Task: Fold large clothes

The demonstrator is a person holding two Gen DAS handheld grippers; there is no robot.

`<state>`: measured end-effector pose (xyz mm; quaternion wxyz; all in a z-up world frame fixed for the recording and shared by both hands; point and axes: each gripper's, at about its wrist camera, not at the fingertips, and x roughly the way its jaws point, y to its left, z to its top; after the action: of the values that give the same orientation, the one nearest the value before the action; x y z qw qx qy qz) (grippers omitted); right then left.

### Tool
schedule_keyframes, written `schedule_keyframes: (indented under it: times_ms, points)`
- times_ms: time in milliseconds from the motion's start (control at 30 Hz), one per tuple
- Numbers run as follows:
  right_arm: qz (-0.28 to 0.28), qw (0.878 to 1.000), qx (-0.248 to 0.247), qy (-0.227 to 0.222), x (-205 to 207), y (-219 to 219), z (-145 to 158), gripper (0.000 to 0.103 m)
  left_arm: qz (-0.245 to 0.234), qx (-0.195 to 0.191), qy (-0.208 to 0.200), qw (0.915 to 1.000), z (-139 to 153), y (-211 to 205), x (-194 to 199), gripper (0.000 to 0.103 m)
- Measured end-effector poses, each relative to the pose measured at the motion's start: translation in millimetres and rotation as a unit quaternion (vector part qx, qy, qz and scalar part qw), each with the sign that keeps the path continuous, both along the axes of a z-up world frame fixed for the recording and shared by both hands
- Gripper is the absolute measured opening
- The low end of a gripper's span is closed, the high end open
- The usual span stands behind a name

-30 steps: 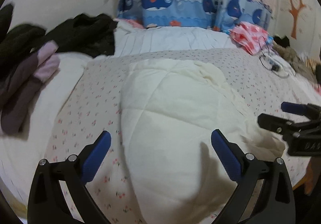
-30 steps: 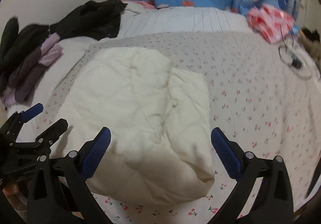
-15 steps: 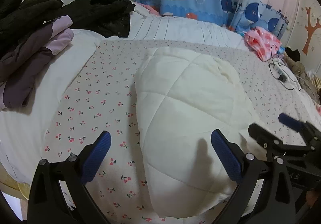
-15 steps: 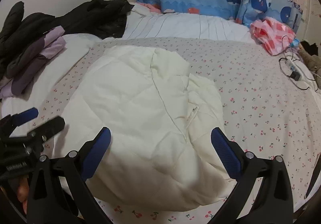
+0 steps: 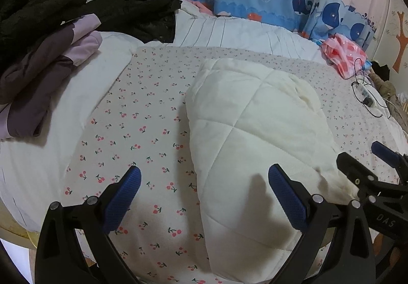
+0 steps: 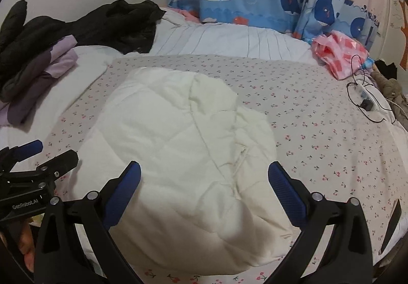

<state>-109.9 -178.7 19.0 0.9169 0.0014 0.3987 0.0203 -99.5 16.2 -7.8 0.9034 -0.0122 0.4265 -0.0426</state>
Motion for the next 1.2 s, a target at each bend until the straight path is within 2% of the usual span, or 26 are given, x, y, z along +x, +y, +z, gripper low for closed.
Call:
schedule_keyframes:
  times_ms: [233,533,1200]
  points:
    - [0.003,1.000,0.004,-0.004,-1.8,-1.9,2.0,0.097,0.003,0.020,-0.012,0.9997,2.5,-2.1,1.0,0.096]
    - [0.002,1.000,0.001,-0.006,-2.0,-2.0,2.5,0.097,-0.002,0.034,-0.004,0.9994,1.6,-4.5,4.5,0.096]
    - [0.003,1.000,0.006,-0.006,-1.0,-1.7,2.0,0.097,-0.005,0.027,-0.001,0.9996,3.7,-3.5,5.8,0.096]
